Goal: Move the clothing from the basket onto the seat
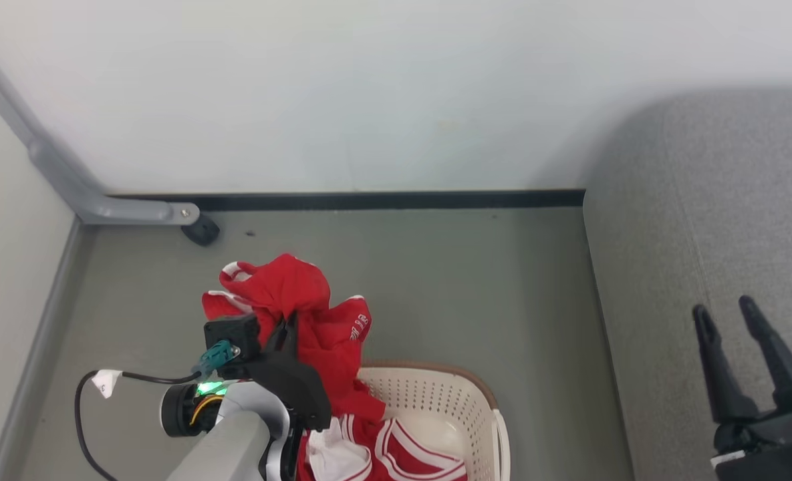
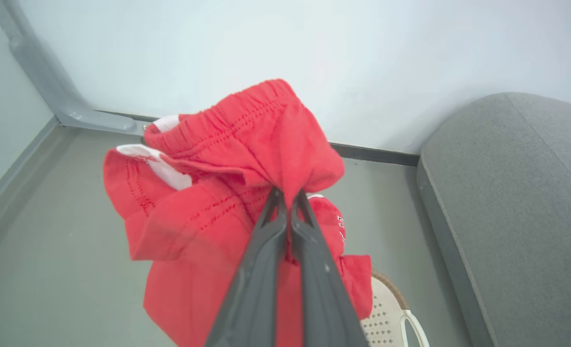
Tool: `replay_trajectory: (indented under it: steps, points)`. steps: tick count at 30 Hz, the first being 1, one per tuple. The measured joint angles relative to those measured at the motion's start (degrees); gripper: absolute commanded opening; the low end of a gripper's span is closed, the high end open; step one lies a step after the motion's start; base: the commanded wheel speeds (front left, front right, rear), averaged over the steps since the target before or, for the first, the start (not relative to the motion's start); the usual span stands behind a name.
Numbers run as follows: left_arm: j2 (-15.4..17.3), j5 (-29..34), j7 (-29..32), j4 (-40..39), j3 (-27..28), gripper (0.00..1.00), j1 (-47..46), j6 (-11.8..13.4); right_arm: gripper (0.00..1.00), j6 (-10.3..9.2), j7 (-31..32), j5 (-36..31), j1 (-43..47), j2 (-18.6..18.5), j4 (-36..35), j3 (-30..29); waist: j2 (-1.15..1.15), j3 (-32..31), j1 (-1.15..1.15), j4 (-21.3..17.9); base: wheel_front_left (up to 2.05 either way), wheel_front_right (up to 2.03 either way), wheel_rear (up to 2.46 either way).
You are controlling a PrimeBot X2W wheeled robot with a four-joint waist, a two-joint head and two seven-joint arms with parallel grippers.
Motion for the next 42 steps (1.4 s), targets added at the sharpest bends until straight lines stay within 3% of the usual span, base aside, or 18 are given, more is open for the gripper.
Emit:
replay_trajectory:
  steps: [12, 24, 35, 42]
  points:
    - [0.10, 18.87, 0.00, -15.51, 10.61, 0.00, 4.32, 0.00, 1.00, -0.43, 0.00, -3.25, 3.03, 3.14, 1.24, 4.12, 0.00, -7.31, 0.00, 1.91, 0.00, 0.00, 0.00]
    - [0.13, 32.18, -0.02, -33.96, 13.33, 0.00, 8.64, 0.00, 1.00, -0.30, 0.00, -6.88, 1.04, 4.76, 1.04, 12.46, 0.00, -9.97, 0.00, 4.14, 0.00, 0.00, 0.00]
    - [0.21, 32.27, -0.03, -43.30, 6.11, 0.00, 9.60, 0.00, 1.00, 0.08, 0.00, -9.17, -4.44, 4.97, 1.15, 20.98, 0.01, -10.61, 0.01, 6.35, 0.00, 0.00, 0.00]
    - [0.35, 28.33, 2.21, -45.66, 3.75, 0.00, 10.66, -0.01, 1.00, 0.09, 0.00, -9.03, -8.46, 4.87, 1.36, 26.79, 0.01, -10.54, 0.01, 6.66, 0.00, 0.00, 0.00]
